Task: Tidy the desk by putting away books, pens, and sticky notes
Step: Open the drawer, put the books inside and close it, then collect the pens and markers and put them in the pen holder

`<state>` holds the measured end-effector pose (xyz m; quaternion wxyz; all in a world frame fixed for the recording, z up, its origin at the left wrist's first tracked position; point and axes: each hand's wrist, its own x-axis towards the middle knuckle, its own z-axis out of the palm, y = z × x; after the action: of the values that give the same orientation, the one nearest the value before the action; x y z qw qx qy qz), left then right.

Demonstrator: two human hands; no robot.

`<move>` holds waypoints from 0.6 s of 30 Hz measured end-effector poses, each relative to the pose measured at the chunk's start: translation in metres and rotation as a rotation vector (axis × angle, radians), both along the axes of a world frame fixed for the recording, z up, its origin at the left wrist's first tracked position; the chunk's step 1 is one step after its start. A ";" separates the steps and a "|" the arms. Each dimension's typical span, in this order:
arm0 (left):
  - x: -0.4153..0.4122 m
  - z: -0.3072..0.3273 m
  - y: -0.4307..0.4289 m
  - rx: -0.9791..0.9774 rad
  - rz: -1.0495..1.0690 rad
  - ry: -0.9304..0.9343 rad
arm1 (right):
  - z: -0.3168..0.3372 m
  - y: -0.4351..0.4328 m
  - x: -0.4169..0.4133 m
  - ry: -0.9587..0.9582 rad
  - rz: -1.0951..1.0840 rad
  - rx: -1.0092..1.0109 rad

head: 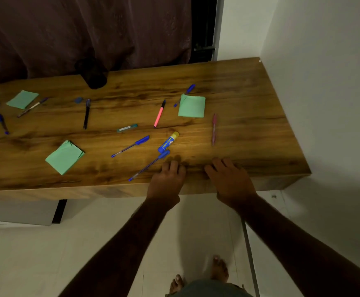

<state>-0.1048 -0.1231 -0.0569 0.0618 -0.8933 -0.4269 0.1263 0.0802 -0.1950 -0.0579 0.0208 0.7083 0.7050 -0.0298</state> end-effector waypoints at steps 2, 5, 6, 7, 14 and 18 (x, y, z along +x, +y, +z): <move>0.001 -0.002 0.001 0.029 -0.013 0.006 | -0.003 0.001 0.001 -0.025 0.016 0.048; -0.001 -0.009 0.002 0.100 -0.050 -0.058 | -0.008 0.002 -0.003 -0.077 0.041 0.126; -0.001 -0.010 0.002 0.117 -0.055 -0.073 | -0.008 0.002 -0.004 -0.087 0.044 0.140; -0.001 -0.011 0.001 0.128 -0.055 -0.076 | -0.010 0.003 -0.005 -0.095 0.048 0.148; 0.003 -0.013 -0.002 0.182 -0.056 -0.072 | -0.010 0.003 -0.004 -0.120 0.057 0.147; 0.002 -0.011 -0.007 0.090 -0.003 -0.068 | -0.001 0.003 -0.003 -0.092 0.037 0.067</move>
<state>-0.1031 -0.1301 -0.0678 0.0876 -0.8941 -0.4326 0.0762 0.0771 -0.1925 -0.0593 0.0303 0.6961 0.7168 0.0268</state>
